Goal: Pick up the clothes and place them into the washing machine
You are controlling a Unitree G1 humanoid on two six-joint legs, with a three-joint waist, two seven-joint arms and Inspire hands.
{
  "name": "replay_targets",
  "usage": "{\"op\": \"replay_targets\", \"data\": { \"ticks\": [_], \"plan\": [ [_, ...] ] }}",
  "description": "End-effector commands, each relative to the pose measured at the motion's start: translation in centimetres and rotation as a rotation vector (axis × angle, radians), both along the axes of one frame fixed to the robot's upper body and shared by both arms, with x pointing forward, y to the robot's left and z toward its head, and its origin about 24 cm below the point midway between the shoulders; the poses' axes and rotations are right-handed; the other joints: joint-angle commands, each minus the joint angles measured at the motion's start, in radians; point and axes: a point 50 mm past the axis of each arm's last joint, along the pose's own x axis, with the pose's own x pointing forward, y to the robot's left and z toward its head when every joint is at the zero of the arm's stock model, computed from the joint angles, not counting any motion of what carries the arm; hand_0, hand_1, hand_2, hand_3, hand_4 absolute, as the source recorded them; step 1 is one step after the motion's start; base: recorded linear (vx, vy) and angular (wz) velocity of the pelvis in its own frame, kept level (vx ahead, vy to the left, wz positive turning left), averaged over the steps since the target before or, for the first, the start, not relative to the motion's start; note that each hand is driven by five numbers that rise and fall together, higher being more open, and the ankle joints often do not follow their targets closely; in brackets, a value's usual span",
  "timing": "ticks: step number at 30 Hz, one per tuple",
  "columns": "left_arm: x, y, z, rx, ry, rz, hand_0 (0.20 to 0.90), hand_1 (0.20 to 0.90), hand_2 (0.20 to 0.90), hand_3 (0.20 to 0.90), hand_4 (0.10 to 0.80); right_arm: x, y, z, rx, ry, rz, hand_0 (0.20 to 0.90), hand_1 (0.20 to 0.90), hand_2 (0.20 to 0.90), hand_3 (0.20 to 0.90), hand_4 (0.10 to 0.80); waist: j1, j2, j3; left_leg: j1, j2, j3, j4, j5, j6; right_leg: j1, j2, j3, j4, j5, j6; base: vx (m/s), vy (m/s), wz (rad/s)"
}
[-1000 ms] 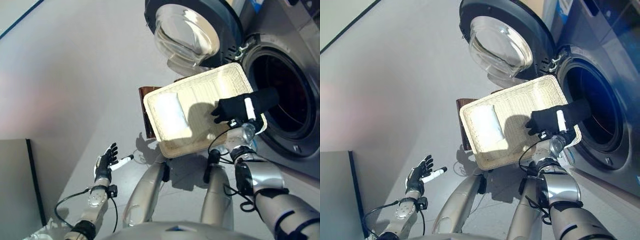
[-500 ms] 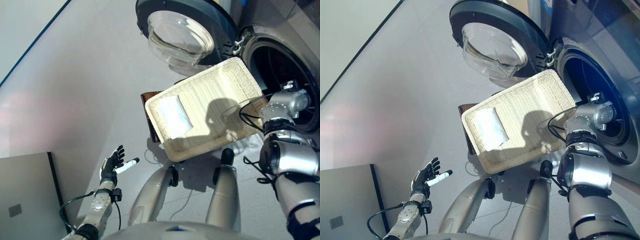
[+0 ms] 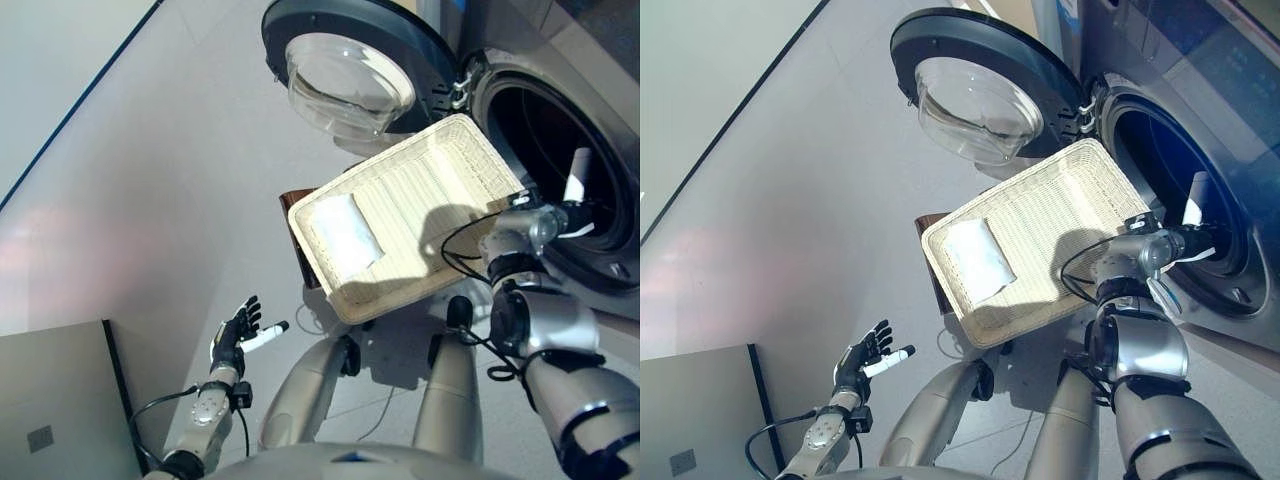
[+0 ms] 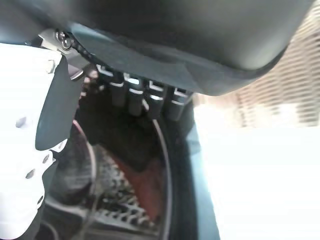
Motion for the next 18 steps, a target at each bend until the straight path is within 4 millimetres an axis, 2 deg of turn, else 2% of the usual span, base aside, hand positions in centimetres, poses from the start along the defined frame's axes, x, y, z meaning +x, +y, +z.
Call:
{"op": "replay_targets", "data": {
  "ticks": [1,3,5,6,10,14,18],
  "plan": [
    [0.4,1.9,0.4,0.045,-0.038,0.077,0.9,0.9,0.9,0.9,0.8,0.2,-1.4,3.0,-0.219,-0.009,0.033,0.9,0.9,0.9,0.9,0.8,-0.005,0.009,-0.025,-0.043,-0.007,-0.034,0.118,-0.143,-0.061,0.11,0.012,-0.047,-0.228,0.11,-0.03,0.0,0.0,0.0],
    [0.9,2.8,0.6,0.098,-0.04,0.078,0.9,0.9,0.9,0.9,0.8,0.3,-1.7,1.8,-0.346,0.223,0.137,0.9,0.9,0.9,0.9,0.8,-0.003,-0.011,-0.02,-0.046,-0.002,-0.035,0.124,-0.142,-0.062,0.11,0.015,-0.052,-0.227,0.117,-0.034,-0.042,-0.045,0.06],
    [1.0,2.9,0.8,0.103,-0.049,0.077,0.9,0.9,0.9,0.9,0.8,0.3,-1.8,1.3,-0.374,0.283,0.171,0.9,0.9,0.9,0.9,0.8,-0.002,-0.016,-0.017,-0.045,-0.001,-0.036,0.123,-0.141,-0.063,0.113,0.015,-0.053,-0.228,0.118,-0.034,-0.034,-0.04,0.07],
    [1.0,3.6,1.0,0.119,-0.059,0.079,0.9,0.9,0.9,0.9,0.8,0.7,-1.0,0.7,-0.503,0.419,0.265,0.9,0.9,0.9,0.9,0.8,0.004,-0.03,-0.014,-0.043,0.001,-0.038,0.127,-0.139,-0.064,0.117,0.017,-0.057,-0.231,0.122,-0.037,-0.03,-0.048,0.04],
    [0.7,4.4,1.2,0.135,-0.061,0.104,0.9,0.9,0.9,0.9,0.8,1.5,1.4,-0.1,-0.681,0.512,0.37,0.9,0.9,0.9,0.9,0.8,-0.002,-0.062,0.001,-0.047,0.008,-0.045,0.135,-0.135,-0.063,0.126,0.024,-0.065,-0.236,0.127,-0.039,-0.02,-0.049,-0.02],
    [0.5,5.4,1.2,0.159,-0.06,0.149,0.9,0.9,0.9,0.9,0.8,2.0,4.2,-1.3,-0.991,0.668,0.5,0.9,0.9,0.9,0.9,0.8,-0.012,-0.1,0.015,-0.049,0.013,-0.058,0.14,-0.125,-0.066,0.137,0.028,-0.08,-0.24,0.135,-0.041,-0.024,-0.037,0.01],
    [0.3,6.0,1.1,0.174,-0.051,0.186,0.9,0.9,0.9,0.9,0.8,1.9,5.3,-2.6,-1.173,0.803,0.551,0.9,0.9,0.9,0.9,0.8,-0.015,-0.125,0.024,-0.047,0.013,-0.072,0.14,-0.117,-0.067,0.149,0.026,-0.097,-0.246,0.139,-0.041,-0.016,-0.032,0.1]
  ]
}}
